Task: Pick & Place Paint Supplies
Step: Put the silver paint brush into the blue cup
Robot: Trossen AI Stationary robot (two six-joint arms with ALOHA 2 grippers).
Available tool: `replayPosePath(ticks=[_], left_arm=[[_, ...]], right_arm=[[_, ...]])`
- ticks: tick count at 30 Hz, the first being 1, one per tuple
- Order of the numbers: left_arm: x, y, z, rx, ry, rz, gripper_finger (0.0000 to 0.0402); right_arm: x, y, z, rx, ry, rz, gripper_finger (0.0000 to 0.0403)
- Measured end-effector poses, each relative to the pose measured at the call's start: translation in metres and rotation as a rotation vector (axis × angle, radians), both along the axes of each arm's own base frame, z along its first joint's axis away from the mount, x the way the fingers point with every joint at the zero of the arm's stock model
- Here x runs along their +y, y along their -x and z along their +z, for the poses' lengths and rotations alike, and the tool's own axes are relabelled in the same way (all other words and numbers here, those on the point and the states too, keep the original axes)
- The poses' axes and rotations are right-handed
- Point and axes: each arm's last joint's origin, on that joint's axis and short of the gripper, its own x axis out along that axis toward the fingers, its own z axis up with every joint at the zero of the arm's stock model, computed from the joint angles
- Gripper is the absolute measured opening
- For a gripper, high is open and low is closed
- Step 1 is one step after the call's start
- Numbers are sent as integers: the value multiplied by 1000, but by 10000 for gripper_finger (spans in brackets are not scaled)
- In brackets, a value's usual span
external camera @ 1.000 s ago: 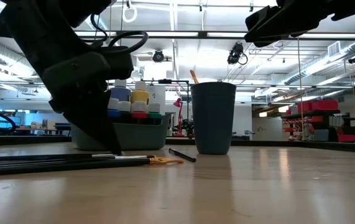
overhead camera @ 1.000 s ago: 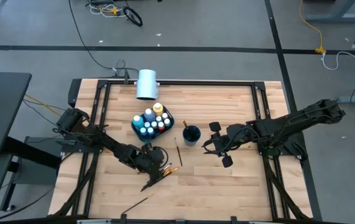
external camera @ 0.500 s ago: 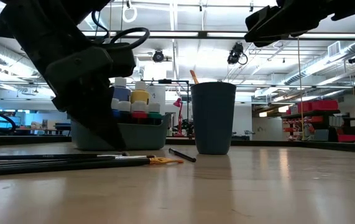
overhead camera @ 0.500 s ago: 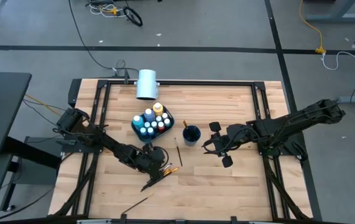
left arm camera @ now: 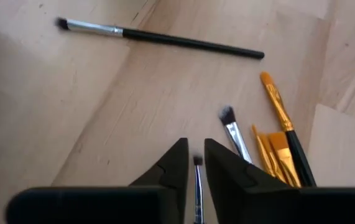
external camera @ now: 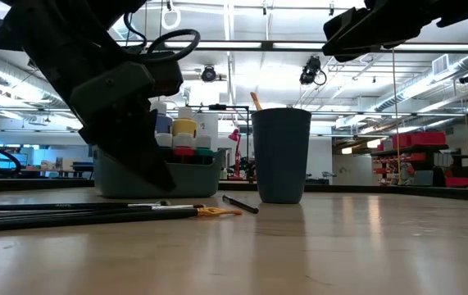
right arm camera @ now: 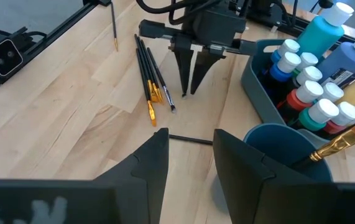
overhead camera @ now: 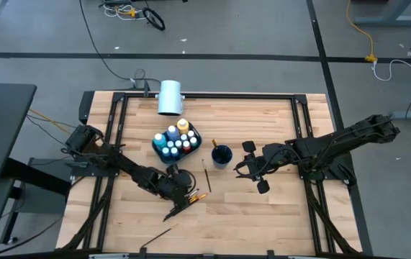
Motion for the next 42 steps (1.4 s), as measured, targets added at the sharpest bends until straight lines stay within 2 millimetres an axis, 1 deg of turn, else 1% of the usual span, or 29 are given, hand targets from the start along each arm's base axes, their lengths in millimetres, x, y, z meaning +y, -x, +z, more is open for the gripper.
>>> replayPosePath(ticks=[7,12,21,30,35,42], left_arm=[[-1,0,0,0,30,-3,123],[-1,0,0,0,26,-4,142],[0,0,0,-7,6,7,139],[5,12,-14,-1,17,19,138],[5,11,-15,-46,23,5,138],[5,9,-16,-58,8,-3,138]], right_arm=[[0,0,0,0,0,0,130],[0,0,0,0,0,-1,130],[0,0,0,0,0,0,130],[0,0,0,0,0,0,130],[0,0,0,0,0,0,130],[0,0,0,0,0,-1,130]])
